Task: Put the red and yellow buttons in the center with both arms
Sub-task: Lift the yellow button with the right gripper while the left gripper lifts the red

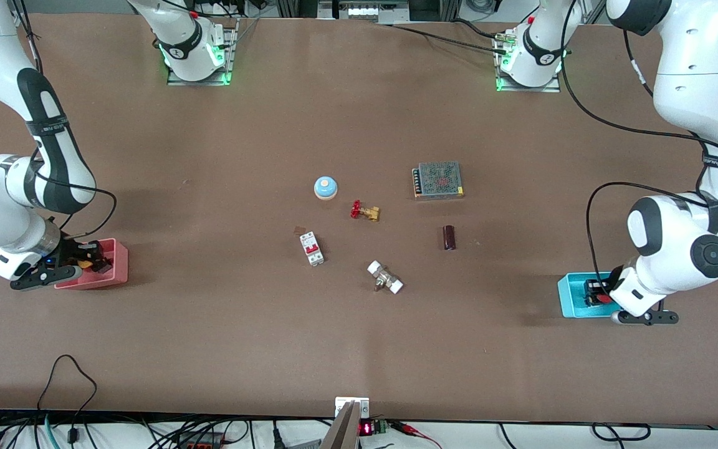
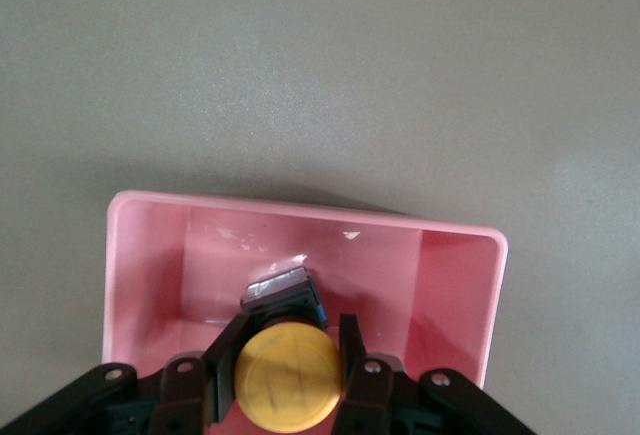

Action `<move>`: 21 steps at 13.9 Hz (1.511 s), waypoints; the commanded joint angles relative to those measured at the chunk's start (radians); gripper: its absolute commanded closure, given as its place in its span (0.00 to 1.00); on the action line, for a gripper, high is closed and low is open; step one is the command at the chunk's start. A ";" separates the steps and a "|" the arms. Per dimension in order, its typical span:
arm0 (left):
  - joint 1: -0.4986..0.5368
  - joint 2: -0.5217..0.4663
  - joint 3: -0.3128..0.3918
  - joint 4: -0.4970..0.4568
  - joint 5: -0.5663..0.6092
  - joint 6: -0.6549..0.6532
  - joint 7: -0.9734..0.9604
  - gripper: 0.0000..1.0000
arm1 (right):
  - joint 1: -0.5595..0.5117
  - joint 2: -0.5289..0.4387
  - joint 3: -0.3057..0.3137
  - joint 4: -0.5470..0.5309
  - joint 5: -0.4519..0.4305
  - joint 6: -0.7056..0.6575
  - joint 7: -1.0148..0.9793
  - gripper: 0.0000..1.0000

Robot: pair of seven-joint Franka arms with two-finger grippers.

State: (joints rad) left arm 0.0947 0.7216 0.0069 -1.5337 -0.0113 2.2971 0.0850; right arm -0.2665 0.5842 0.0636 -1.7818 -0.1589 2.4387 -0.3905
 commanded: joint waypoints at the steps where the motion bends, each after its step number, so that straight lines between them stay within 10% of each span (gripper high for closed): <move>1: -0.001 -0.108 0.004 -0.031 0.017 -0.019 0.015 0.71 | -0.004 -0.006 0.007 0.005 -0.005 0.006 -0.010 0.65; 8: -0.073 -0.323 -0.013 -0.213 -0.002 -0.077 -0.005 0.72 | 0.010 -0.182 0.007 0.007 -0.004 -0.177 -0.082 0.65; 14: -0.225 -0.275 -0.019 -0.240 -0.055 -0.209 -0.149 0.75 | 0.159 -0.366 0.015 0.025 0.061 -0.487 0.134 0.65; 21: -0.271 -0.154 -0.019 -0.238 -0.171 -0.206 -0.159 0.75 | 0.342 -0.287 0.016 -0.071 0.068 -0.310 0.430 0.65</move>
State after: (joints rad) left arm -0.1505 0.5609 -0.0197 -1.7835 -0.1532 2.0972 -0.0732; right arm 0.0578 0.2738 0.0898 -1.8198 -0.1039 2.0511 0.0145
